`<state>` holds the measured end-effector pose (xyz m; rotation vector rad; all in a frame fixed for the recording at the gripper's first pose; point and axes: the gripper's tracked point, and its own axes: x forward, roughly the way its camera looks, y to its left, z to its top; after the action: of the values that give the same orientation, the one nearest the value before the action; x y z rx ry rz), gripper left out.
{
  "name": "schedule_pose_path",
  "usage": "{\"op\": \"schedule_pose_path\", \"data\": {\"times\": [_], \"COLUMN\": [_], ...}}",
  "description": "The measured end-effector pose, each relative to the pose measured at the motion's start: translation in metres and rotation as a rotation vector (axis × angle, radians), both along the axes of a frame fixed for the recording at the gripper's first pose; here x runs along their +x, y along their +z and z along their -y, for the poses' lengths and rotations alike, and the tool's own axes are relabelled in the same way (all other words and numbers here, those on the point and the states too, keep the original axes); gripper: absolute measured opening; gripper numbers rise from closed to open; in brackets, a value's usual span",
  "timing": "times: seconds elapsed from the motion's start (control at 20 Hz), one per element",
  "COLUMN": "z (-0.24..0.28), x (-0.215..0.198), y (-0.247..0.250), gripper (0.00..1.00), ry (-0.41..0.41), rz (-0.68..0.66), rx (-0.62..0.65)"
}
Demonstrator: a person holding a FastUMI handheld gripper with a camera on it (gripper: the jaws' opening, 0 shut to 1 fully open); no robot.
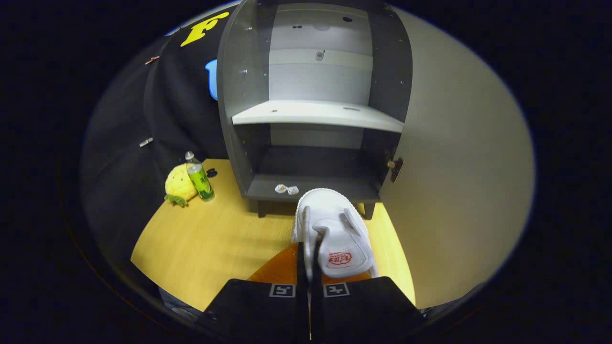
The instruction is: Open the shoe cabinet door, grab the shoes and put them into the shoe cabinet, then close the shoe cabinet door.
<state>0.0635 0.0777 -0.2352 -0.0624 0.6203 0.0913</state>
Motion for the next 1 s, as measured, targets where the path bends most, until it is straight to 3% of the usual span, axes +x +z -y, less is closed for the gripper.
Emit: {"op": "schedule_pose_path", "data": {"times": [0.5, 1.0], "z": [-0.011, -0.022], "x": [0.081, 0.213], "y": [0.128, 0.161], "gripper": [0.06, 0.06], "ry": [0.016, -0.008], "rz": [0.178, 0.209], "rx": [-0.022, -0.02]}}
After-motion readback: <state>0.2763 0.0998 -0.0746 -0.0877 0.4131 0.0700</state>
